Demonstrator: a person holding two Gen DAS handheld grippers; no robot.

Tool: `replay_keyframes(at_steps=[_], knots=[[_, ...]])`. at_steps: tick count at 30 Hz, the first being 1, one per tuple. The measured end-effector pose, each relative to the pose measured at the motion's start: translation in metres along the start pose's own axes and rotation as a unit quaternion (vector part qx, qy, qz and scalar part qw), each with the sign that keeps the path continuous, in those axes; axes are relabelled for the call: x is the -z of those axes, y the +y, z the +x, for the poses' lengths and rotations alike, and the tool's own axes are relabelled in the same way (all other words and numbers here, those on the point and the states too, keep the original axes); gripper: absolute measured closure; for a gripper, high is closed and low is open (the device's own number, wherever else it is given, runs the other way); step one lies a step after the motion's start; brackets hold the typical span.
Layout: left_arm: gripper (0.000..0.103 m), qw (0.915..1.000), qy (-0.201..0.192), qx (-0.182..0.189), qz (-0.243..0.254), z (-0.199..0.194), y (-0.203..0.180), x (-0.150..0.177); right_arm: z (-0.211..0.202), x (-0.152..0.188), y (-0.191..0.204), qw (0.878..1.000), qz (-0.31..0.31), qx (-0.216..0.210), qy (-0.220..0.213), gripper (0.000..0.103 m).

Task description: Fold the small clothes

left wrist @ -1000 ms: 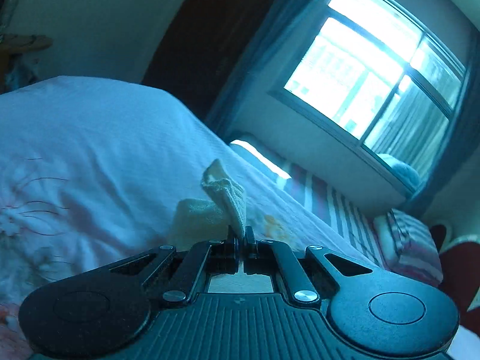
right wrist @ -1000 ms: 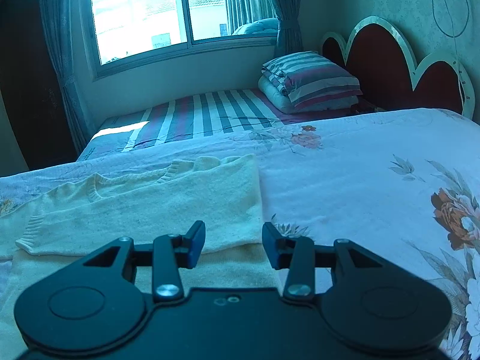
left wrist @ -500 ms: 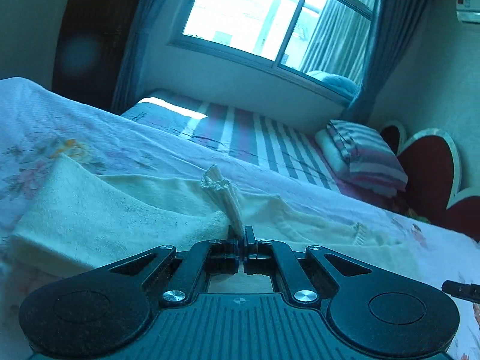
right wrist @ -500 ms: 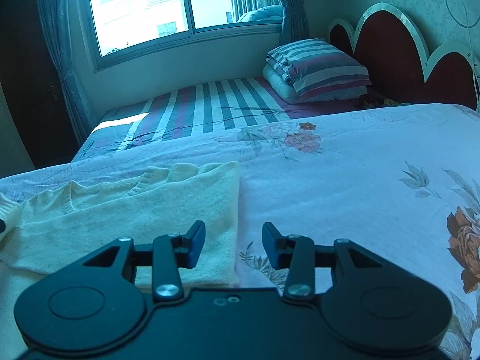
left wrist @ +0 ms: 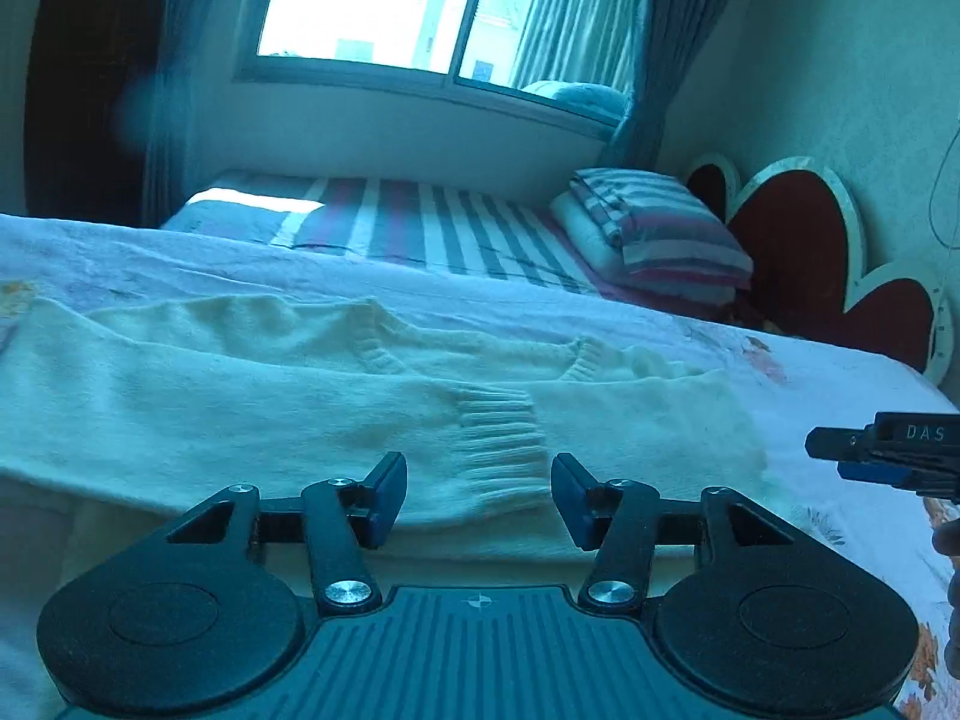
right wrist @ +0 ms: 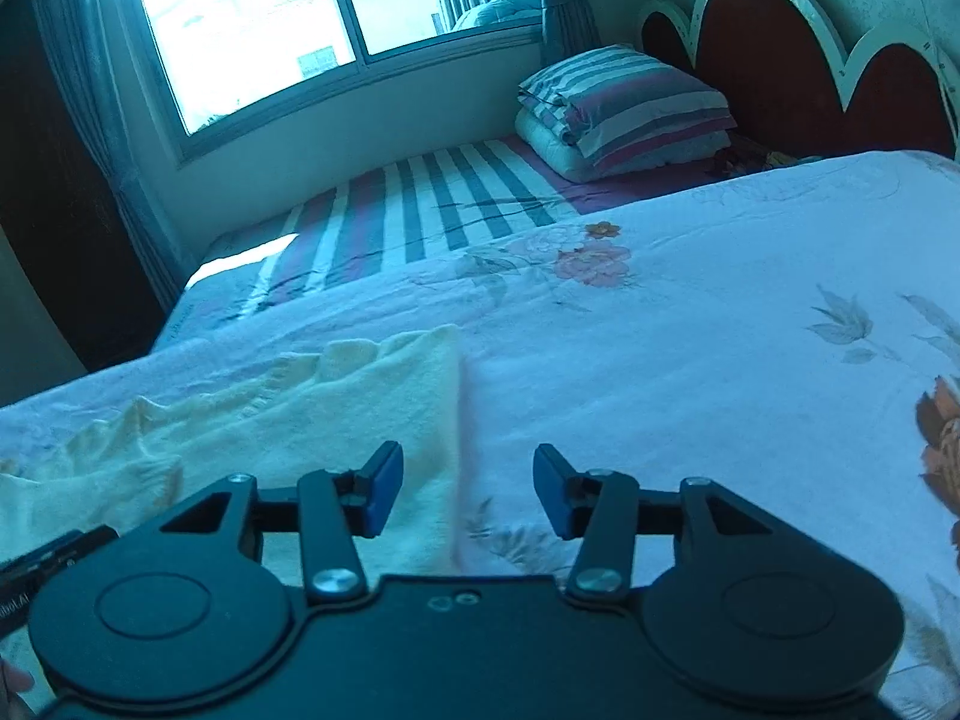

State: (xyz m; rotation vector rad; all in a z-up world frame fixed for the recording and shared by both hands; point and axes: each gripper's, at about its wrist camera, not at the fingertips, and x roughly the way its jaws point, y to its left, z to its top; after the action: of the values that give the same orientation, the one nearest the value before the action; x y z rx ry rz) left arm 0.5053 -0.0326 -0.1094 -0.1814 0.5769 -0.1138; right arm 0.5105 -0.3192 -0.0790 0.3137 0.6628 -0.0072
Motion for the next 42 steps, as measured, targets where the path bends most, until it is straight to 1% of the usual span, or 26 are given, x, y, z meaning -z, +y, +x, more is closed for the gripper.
replay_keyframes(at_steps=[1, 3, 4, 5, 6, 7, 10, 13, 15, 16, 17, 18, 19, 21, 23, 26, 30, 36, 42], knots=[[0.050, 0.9998, -0.008, -0.016, -0.005, -0.011, 0.014, 0.000, 0.000, 0.002, 0.008, 1.000, 0.006, -0.023, 0.002, 0.055], [0.050, 0.9977, -0.013, -0.065, -0.017, -0.031, 0.043, 0.003, 0.003, 0.009, 0.028, 0.997, 0.017, -0.075, 0.013, 0.055], [0.050, 0.9948, -0.015, -0.098, -0.022, -0.035, 0.064, 0.005, 0.007, 0.012, 0.038, 0.995, 0.021, -0.094, 0.022, 0.055], [0.050, 0.9921, -0.014, -0.122, -0.026, -0.041, 0.080, 0.007, 0.013, 0.017, 0.051, 0.993, 0.025, -0.114, 0.033, 0.056], [0.050, 0.9901, -0.005, -0.136, -0.035, -0.042, 0.097, 0.009, 0.019, 0.022, 0.063, 0.991, 0.026, -0.125, 0.044, 0.057], [0.050, 0.9887, 0.006, -0.142, -0.048, -0.042, 0.112, 0.010, 0.026, 0.026, 0.075, 0.989, 0.028, -0.134, 0.054, 0.057], [0.050, 0.9862, 0.013, -0.151, -0.067, -0.041, 0.136, 0.015, 0.044, 0.037, 0.100, 0.984, 0.039, -0.153, 0.082, 0.059], [0.050, 0.9865, 0.017, -0.140, -0.083, -0.035, 0.146, 0.017, 0.053, 0.042, 0.114, 0.983, 0.048, -0.151, 0.088, 0.059], [0.050, 0.9864, 0.016, -0.141, -0.083, -0.025, 0.145, 0.018, 0.056, 0.042, 0.123, 0.982, 0.050, -0.158, 0.088, 0.061], [0.050, 0.9862, 0.015, -0.142, -0.083, -0.022, 0.145, 0.019, 0.057, 0.042, 0.128, 0.982, 0.047, -0.157, 0.090, 0.066], [0.050, 0.9862, 0.014, -0.143, -0.082, -0.020, 0.144, 0.020, 0.059, 0.043, 0.133, 0.983, 0.040, -0.156, 0.093, 0.078], [0.050, 0.9860, 0.013, -0.146, -0.080, -0.018, 0.143, 0.021, 0.062, 0.044, 0.137, 0.982, 0.034, -0.156, 0.097, 0.094], [0.050, 0.9859, 0.013, -0.148, -0.076, -0.015, 0.142, 0.020, 0.062, 0.045, 0.141, 0.983, 0.027, -0.154, 0.094, 0.097], [0.050, 0.9859, 0.015, -0.151, -0.071, -0.011, 0.139, 0.017, 0.056, 0.044, 0.148, 0.986, 0.004, -0.145, 0.078, 0.098], [0.050, 0.9860, 0.014, -0.151, -0.070, -0.011, 0.139, 0.017, 0.045, 0.039, 0.147, 0.989, -0.010, -0.140, 0.053, 0.098], [0.050, 0.9859, 0.015, -0.153, -0.065, -0.010, 0.137, 0.016, 0.033, 0.027, 0.133, 0.992, -0.009, -0.120, 0.025, 0.098], [0.050, 0.9852, 0.015, -0.159, -0.061, -0.007, 0.134, 0.017, 0.025, 0.016, 0.112, 0.995, -0.013, -0.097, 0.010, 0.098], [0.050, 0.9844, 0.016, -0.165, -0.059, -0.004, 0.132, 0.016, 0.025, 0.012, 0.082, 0.997, -0.009, -0.072, 0.011, 0.098], [0.050, 0.9836, 0.016, -0.172, -0.053, -0.002, 0.127, 0.018, 0.024, 0.010, 0.062, 0.998, -0.003, -0.059, 0.007, 0.098]])
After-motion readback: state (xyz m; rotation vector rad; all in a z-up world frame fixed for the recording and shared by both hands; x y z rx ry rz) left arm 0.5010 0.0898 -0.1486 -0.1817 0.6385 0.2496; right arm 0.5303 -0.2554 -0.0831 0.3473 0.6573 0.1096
